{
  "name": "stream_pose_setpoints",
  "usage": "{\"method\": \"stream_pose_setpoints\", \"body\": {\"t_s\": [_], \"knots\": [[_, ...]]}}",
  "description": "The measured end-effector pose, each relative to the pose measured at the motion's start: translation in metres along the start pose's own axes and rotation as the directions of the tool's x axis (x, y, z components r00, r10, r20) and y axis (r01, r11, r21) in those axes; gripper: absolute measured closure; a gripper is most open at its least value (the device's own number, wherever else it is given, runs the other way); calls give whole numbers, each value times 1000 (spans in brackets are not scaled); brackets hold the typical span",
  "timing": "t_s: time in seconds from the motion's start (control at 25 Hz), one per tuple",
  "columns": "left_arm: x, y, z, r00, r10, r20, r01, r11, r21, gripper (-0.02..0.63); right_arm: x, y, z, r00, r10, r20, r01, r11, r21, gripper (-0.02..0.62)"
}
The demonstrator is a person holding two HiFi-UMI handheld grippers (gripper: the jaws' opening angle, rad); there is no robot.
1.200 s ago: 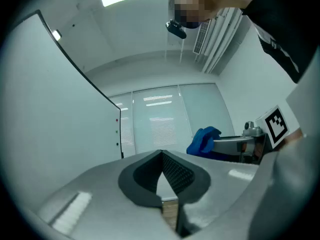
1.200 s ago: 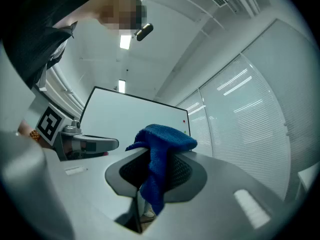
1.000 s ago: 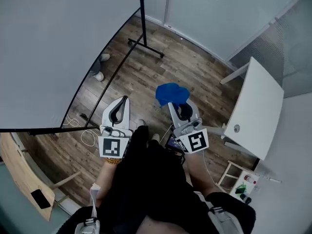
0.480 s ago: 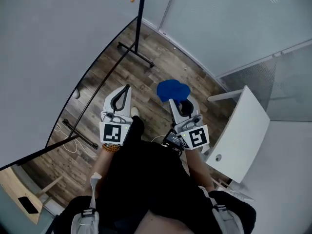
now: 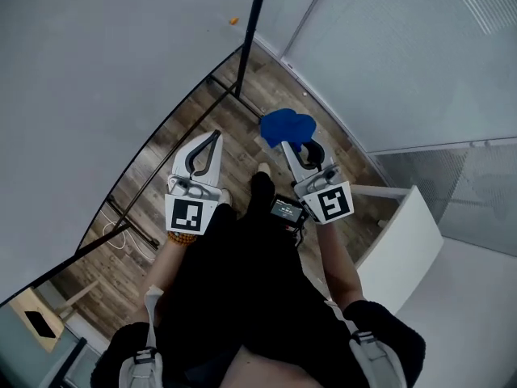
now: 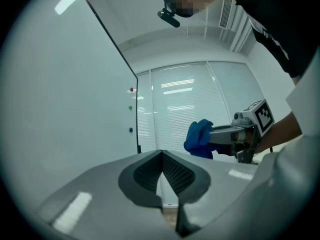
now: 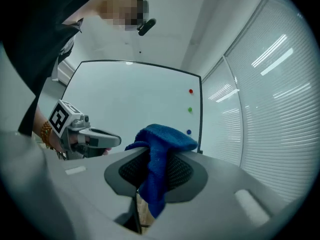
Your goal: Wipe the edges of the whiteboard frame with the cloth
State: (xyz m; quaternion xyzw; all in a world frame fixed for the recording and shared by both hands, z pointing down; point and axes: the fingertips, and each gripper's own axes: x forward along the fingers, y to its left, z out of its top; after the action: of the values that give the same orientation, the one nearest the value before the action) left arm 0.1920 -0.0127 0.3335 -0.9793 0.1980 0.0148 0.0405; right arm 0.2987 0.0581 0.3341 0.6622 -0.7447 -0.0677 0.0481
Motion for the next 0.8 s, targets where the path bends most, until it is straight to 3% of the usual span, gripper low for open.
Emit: {"method": "stream_pose_setpoints", "body": {"t_s": [0.28, 0.48, 0.64, 0.8], "knots": [[83, 54, -32, 977, 197, -79, -197, 980, 16, 606, 115, -96, -57, 978, 209, -20, -209, 978, -14, 488], [148, 66, -45, 942, 321, -97, -321, 947, 18, 606, 183, -151, -143, 918, 364, -158, -377, 924, -65, 487], [178, 75, -60, 913, 387, -132, -388, 922, 22, 606, 229, -184, -223, 890, 384, -247, -413, 908, -76, 488], [170, 104, -70, 869, 465, -171, -470, 883, 13, 606, 270, -187, -286, 848, 388, -362, -431, 901, -42, 488]]}}
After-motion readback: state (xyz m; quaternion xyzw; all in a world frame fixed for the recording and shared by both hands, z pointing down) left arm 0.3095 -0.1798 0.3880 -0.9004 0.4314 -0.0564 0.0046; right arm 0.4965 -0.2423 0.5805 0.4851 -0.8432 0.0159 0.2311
